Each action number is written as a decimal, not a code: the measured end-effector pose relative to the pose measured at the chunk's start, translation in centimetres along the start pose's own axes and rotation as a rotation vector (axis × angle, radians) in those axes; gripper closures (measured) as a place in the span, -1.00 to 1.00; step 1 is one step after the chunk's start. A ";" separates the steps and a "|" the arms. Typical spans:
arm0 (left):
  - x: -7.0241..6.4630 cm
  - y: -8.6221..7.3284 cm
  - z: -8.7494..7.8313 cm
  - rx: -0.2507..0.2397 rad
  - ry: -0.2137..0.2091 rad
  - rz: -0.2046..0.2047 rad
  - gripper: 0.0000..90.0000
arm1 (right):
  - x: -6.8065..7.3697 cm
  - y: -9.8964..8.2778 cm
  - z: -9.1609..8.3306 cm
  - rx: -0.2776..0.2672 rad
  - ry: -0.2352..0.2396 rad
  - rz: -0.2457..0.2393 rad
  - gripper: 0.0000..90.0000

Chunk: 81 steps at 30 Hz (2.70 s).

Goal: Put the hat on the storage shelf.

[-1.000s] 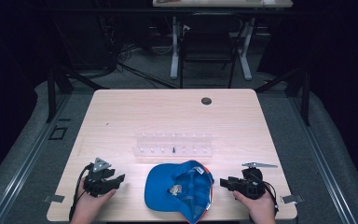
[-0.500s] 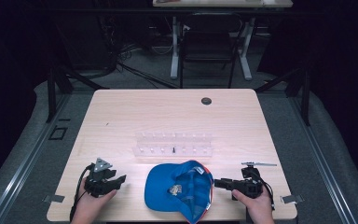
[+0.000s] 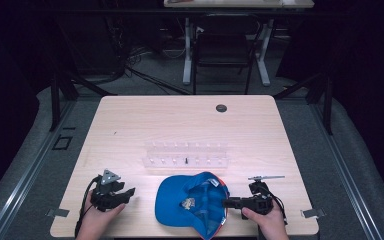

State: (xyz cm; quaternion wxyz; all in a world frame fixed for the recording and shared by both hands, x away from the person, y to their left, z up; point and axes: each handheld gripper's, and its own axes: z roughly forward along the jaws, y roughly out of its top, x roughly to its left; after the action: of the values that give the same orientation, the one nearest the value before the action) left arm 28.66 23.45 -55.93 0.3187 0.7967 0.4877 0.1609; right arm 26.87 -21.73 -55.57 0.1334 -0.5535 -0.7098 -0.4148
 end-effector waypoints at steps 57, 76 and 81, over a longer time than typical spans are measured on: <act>-0.1 0.0 0.1 0.005 0.009 0.003 0.15 | 0.3 0.6 -0.9 0.034 0.071 0.058 0.73; -0.4 0.0 0.0 0.003 0.007 0.009 0.16 | 4.7 5.0 -2.6 0.157 -0.196 -0.059 0.73; -0.3 -0.1 0.1 0.003 0.006 0.010 0.16 | 6.1 6.1 -2.8 0.198 -0.272 -0.098 0.73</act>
State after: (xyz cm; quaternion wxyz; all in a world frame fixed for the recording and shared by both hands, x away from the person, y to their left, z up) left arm 28.50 23.14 -56.00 0.3155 0.7990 0.4850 0.1641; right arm 29.47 -19.43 -47.21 0.0696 -0.5535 -0.7848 -0.2701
